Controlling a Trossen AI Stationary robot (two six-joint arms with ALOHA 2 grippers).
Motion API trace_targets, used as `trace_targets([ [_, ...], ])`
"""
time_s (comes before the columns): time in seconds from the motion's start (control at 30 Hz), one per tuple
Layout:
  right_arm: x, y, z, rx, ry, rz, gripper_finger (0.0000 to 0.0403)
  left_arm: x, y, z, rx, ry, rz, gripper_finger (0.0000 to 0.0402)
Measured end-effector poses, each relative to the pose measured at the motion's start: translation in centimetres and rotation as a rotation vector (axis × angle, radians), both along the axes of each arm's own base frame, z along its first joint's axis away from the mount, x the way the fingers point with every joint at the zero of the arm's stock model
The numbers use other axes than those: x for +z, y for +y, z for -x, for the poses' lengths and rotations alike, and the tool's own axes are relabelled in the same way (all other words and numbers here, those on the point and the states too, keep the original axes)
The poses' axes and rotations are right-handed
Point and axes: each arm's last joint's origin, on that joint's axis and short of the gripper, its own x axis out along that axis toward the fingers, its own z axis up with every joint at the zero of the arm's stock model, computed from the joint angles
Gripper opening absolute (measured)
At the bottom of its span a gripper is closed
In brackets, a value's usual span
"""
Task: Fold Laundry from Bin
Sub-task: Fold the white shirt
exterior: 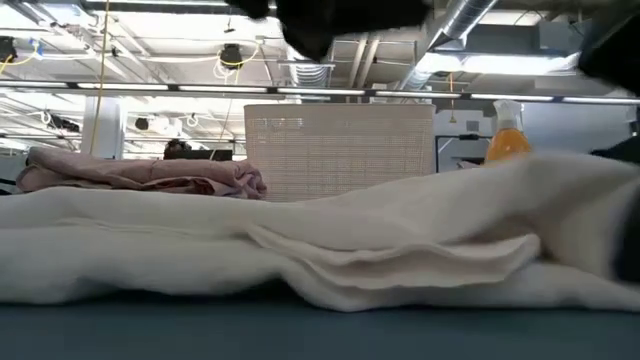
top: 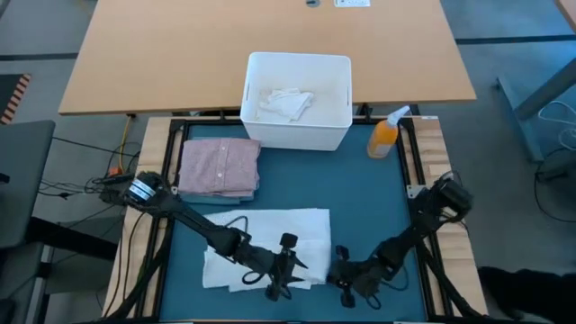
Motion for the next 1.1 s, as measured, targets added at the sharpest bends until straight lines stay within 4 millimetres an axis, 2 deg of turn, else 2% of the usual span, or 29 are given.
trace_targets([
  [0.1,-0.4,0.3,-2.7,0.044,-0.065,0.024,0.0021,-2.0,-0.3,-0.4,0.016,0.129,-0.036,0.0162],
  [0.17,-0.4,0.7,-4.4,0.134,-0.080,0.048,0.0021,-2.6,-0.4,-0.5,0.028,0.182,-0.028,0.0168],
  [0.23,0.4,1.2,-6.0,0.232,-0.090,0.059,0.0021,-2.8,-0.4,-0.3,0.048,0.234,-0.017,0.0169],
  [0.33,2.2,1.7,-6.9,0.339,-0.034,0.102,0.0021,-3.1,-0.3,0.0,0.073,0.290,-0.002,0.0169],
  [0.4,3.6,1.7,-6.4,0.376,0.047,0.164,0.0021,-3.5,-0.3,0.4,0.082,0.351,0.002,0.0169],
  [0.53,6.3,1.1,-4.0,0.402,0.138,0.261,0.0021,-5.0,-0.4,1.6,0.097,0.530,0.022,0.0169],
  [0.6,7.3,0.5,-2.7,0.355,0.127,0.308,0.0021,-5.8,-0.6,2.2,0.106,0.595,0.028,0.0169],
  [0.7,7.5,-0.7,-1.1,0.191,0.080,0.315,0.0025,-6.2,-1.1,2.8,0.107,0.650,0.046,0.0169],
  [0.77,7.5,-1.6,-0.8,0.083,0.016,0.256,0.0029,-6.3,-1.3,3.2,0.103,0.684,0.040,0.0169],
  [0.83,7.3,-2.4,-0.7,0.063,-0.011,0.251,0.0035,-6.4,-1.7,3.8,0.098,0.718,0.018,0.0169],
  [0.97,7.0,-3.2,-1.1,0.150,-0.025,0.406,0.0048,-6.4,-2.5,5.4,0.120,0.781,-0.028,0.0169],
  [1.1,7.7,-4.1,-2.4,0.223,-0.052,0.557,0.0068,-6.2,-3.4,6.3,0.161,0.797,-0.018,0.0169],
])
